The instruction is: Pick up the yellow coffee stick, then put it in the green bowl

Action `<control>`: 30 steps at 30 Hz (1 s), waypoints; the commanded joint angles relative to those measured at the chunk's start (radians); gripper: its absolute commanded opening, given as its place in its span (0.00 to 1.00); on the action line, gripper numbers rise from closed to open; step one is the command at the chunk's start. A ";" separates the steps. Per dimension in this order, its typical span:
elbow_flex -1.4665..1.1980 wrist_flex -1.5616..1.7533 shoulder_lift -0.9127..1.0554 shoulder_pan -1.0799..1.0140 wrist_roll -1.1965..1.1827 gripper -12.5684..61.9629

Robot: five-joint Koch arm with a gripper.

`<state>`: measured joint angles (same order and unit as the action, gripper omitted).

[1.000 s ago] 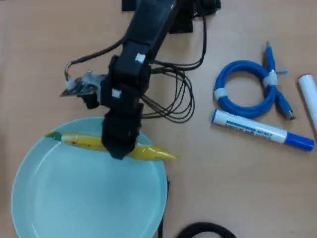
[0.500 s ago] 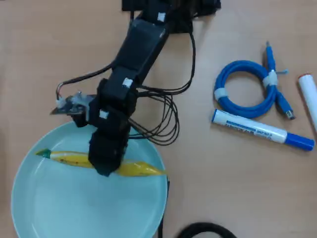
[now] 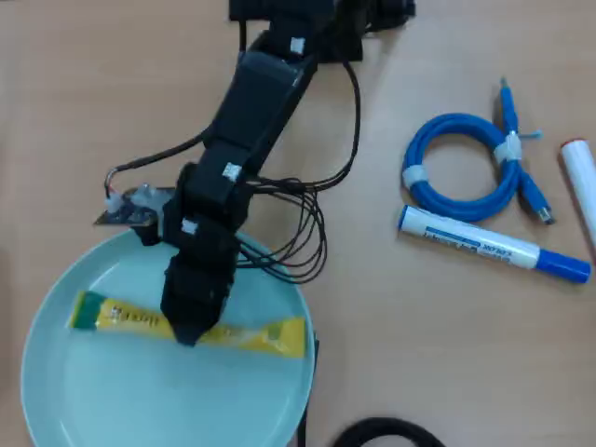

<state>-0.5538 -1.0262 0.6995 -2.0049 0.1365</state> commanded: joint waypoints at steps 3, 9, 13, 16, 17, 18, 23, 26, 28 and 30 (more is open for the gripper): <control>0.135 0.089 0.011 -0.008 -0.002 0.38; 0.141 0.098 0.009 -0.008 0.015 0.40; 0.132 0.091 0.008 -0.009 0.067 0.51; 0.129 0.074 0.008 -0.011 0.067 0.63; 0.129 0.054 0.009 -0.011 0.066 0.66; 0.133 0.034 0.009 -0.011 0.066 0.69; 0.141 -0.061 0.017 -0.002 0.025 0.73; 0.147 -0.138 0.023 0.014 -0.020 0.72; 0.147 -0.183 0.023 0.032 -0.018 0.72; 0.147 -0.216 0.032 0.052 -0.017 0.72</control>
<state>-0.5522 -1.2042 0.6903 -1.9681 0.1273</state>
